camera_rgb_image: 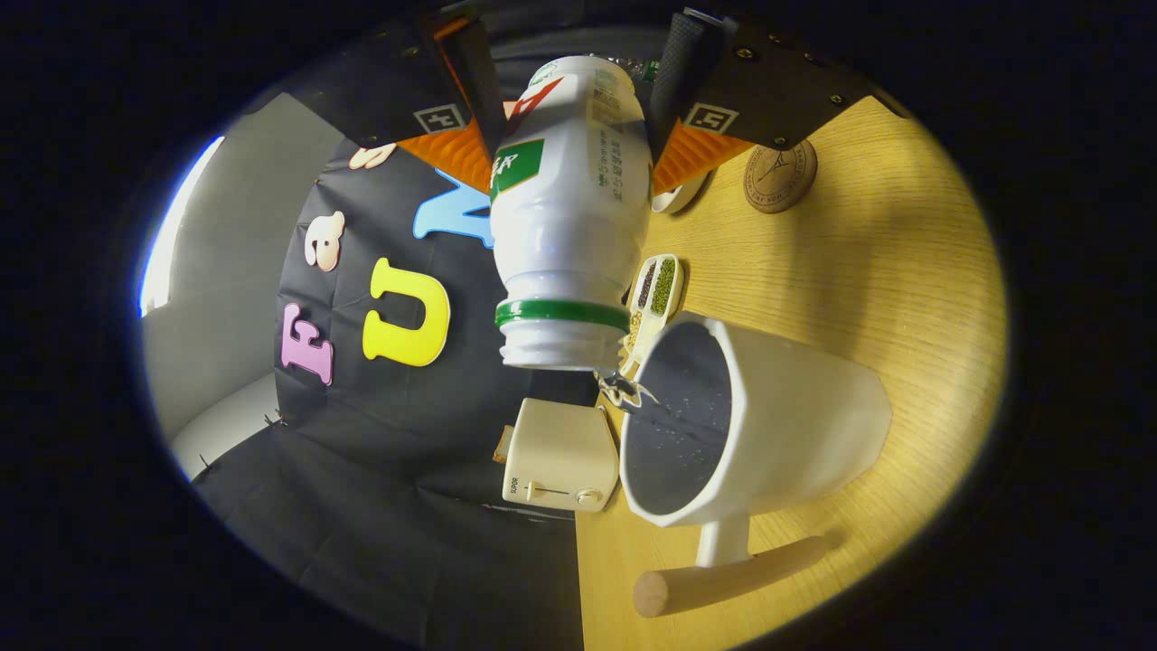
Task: Take the bottle from table, then pour the juice into the cup, finally place the bottle on the coaster
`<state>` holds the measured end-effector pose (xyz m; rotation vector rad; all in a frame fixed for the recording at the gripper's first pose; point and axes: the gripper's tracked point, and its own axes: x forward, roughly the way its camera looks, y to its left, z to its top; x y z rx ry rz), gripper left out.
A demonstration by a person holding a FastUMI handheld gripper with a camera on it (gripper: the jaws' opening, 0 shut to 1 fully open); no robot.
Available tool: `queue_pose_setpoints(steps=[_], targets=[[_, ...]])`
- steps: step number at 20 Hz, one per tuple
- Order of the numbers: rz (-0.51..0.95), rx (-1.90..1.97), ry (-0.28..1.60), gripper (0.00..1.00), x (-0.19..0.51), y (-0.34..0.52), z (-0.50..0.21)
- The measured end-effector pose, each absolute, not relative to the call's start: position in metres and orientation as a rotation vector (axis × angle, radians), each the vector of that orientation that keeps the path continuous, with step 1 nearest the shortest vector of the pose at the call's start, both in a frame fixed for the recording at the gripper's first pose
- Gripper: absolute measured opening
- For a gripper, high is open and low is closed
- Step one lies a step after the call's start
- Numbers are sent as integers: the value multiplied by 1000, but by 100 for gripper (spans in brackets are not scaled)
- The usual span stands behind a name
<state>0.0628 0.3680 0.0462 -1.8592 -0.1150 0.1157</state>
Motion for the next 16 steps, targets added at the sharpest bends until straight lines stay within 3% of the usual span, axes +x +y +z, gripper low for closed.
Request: queue_pose_setpoints(steps=[16], targets=[[83,-1931,-141,72,62,370,66]])
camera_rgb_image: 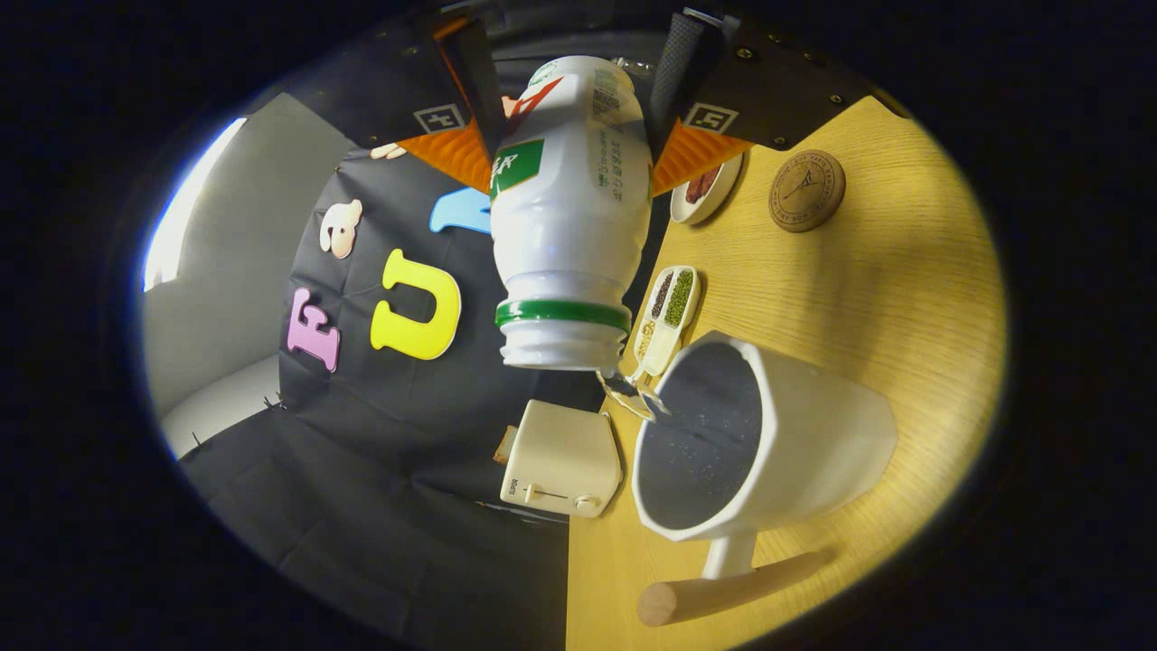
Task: Take the bottle from table, then pour the juice into the cup, finally place the bottle on the coaster
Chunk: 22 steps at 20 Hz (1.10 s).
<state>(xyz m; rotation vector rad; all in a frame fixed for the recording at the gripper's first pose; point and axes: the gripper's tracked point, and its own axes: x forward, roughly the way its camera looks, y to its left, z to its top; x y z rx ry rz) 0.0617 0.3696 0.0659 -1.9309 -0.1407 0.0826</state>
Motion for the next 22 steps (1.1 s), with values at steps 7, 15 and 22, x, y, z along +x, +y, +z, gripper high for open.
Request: queue_pose_setpoints(steps=[7,15,22], targets=[[73,-1958,-134,72,63,371,69],[65,-2005,-116,72,64,370,70],[59,-2039,-117,72,64,370,72]])
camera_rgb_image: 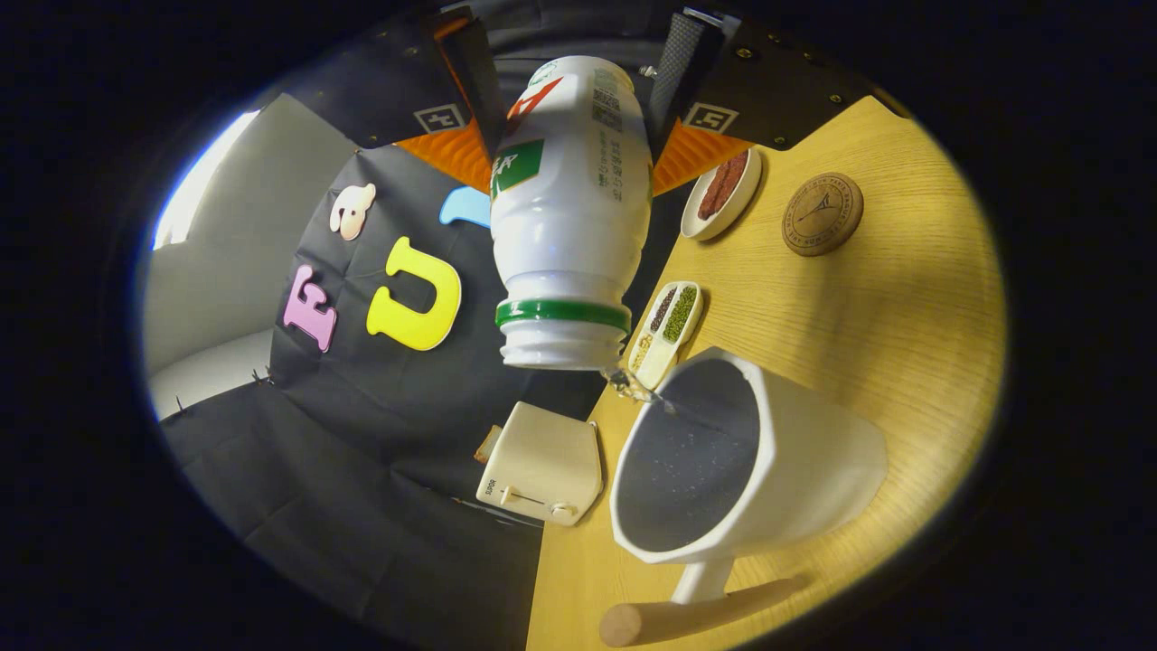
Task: Take the bottle from table, then pour the juice into the cup, finally place the bottle on the coaster
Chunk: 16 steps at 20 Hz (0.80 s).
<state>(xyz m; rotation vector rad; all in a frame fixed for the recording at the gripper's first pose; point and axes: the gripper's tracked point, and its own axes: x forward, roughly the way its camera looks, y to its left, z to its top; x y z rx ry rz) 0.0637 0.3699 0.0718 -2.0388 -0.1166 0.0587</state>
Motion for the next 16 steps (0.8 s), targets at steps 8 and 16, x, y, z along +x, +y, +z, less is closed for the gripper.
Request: queue_pose_setpoints(steps=[8,16], targets=[[56,-2095,-114,72,61,370,71],[50,-2148,-129,72,59,376,74]])
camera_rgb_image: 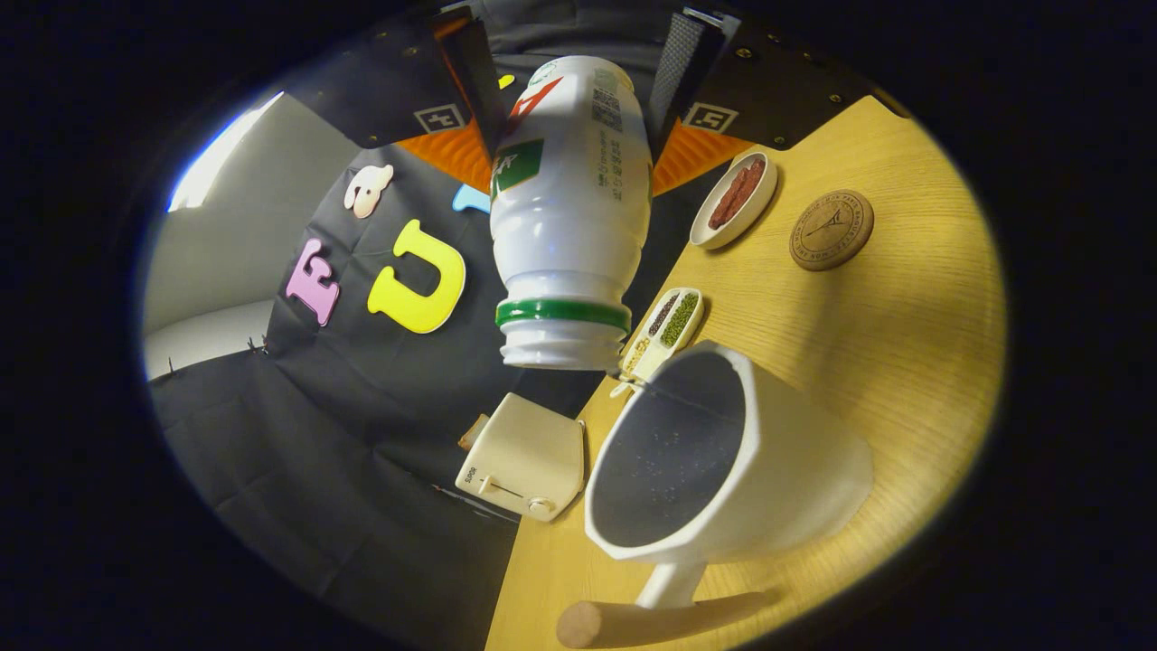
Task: Take the bottle from table, then pour the juice into the cup, finally place the bottle on the coaster
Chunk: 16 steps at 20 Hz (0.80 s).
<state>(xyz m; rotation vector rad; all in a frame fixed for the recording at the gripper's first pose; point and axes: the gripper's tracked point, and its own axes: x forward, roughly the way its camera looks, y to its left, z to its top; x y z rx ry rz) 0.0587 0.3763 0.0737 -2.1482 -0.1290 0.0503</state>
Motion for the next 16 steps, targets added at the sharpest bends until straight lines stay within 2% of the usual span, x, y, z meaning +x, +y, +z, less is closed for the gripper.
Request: queue_pose_setpoints(steps=[16], targets=[[41,-2204,-139,72,57,388,77]])
